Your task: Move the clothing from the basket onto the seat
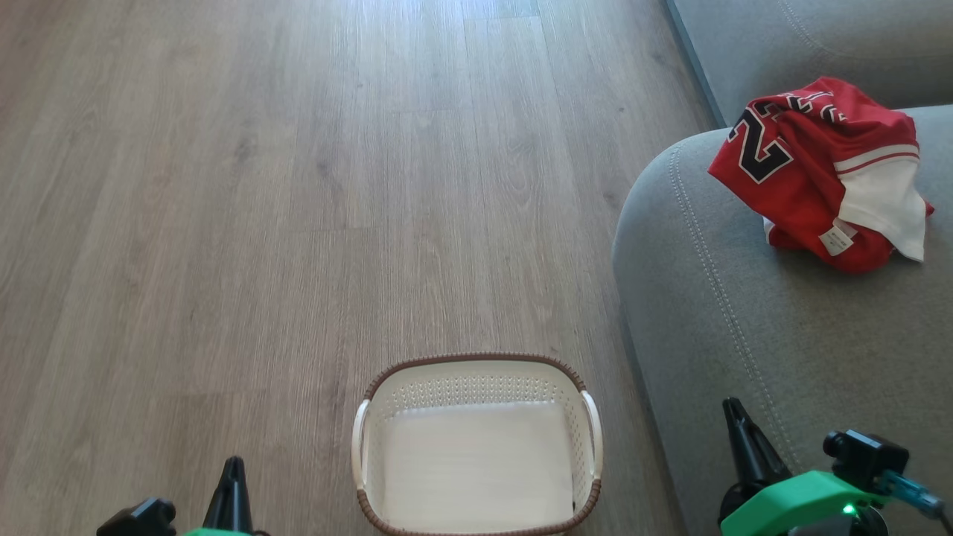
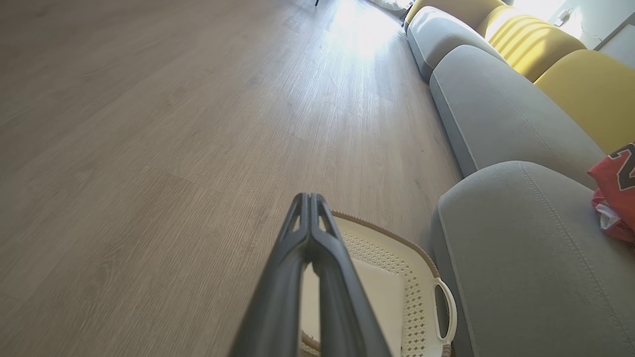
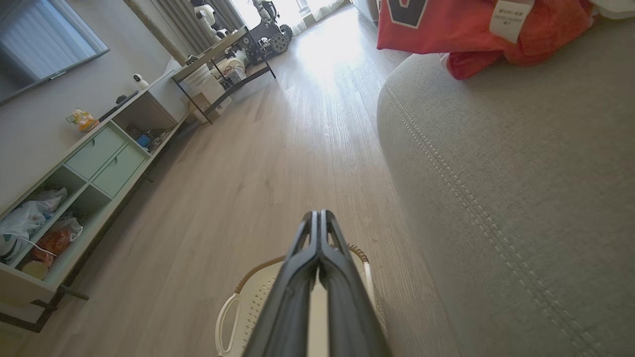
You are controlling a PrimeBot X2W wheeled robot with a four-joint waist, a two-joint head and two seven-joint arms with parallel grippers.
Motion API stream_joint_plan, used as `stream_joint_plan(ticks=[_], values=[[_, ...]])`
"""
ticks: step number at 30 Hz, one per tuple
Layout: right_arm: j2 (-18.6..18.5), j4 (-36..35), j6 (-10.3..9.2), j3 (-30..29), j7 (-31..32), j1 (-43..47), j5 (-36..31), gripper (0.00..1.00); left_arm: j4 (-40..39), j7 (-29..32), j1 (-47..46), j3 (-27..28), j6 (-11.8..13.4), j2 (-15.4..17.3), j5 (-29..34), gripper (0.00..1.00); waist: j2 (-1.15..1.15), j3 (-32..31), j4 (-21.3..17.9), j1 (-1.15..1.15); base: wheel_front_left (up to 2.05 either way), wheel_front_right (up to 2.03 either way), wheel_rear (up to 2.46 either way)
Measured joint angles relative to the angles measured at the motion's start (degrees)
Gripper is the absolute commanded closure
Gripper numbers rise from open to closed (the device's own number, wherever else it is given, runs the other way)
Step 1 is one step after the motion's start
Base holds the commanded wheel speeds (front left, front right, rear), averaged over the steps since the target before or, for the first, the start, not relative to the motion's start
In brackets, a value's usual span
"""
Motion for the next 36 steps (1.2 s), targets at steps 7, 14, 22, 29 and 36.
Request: stream_joint_plan(ticks=[7,14,22,29,36], values=[[-0.42,0.03,0.0,0.0,0.43,-0.43,5.05,1.0,-0.23,1.01,-0.05,1.71,-1.04,-0.74,-3.42,1.0,0.0,0.11,0.0,0.0,0.0,0.0,0.0],[-0.73,0.04,0.0,0.02,0.49,-1.47,9.38,1.0,-0.43,2.0,-0.43,3.07,-1.91,-1.58,-6.36,1.0,0.0,0.2,0.0,0.0,0.0,0.0,0.0],[-1.63,0.08,0.0,0.11,0.77,-2.4,15.3,1.0,-0.92,3.53,-1.17,5.0,-3.09,-2.2,-10.27,1.0,0.0,0.33,0.0,0.0,0.0,0.0,0.0],[-2.23,0.08,0.0,0.38,0.92,-2.72,20.51,1.0,-1.34,4.5,-1.22,6.58,-4.08,-3.05,-13.69,1.0,0.0,0.44,0.01,0.0,0.0,0.0,0.0],[-2.71,0.08,0.0,0.89,0.94,-3.64,25.9,1.0,-1.81,5.53,-1.46,8.2,-5.1,-3.74,-17.14,1.0,0.0,0.55,0.01,0.0,0.0,0.0,0.0]])
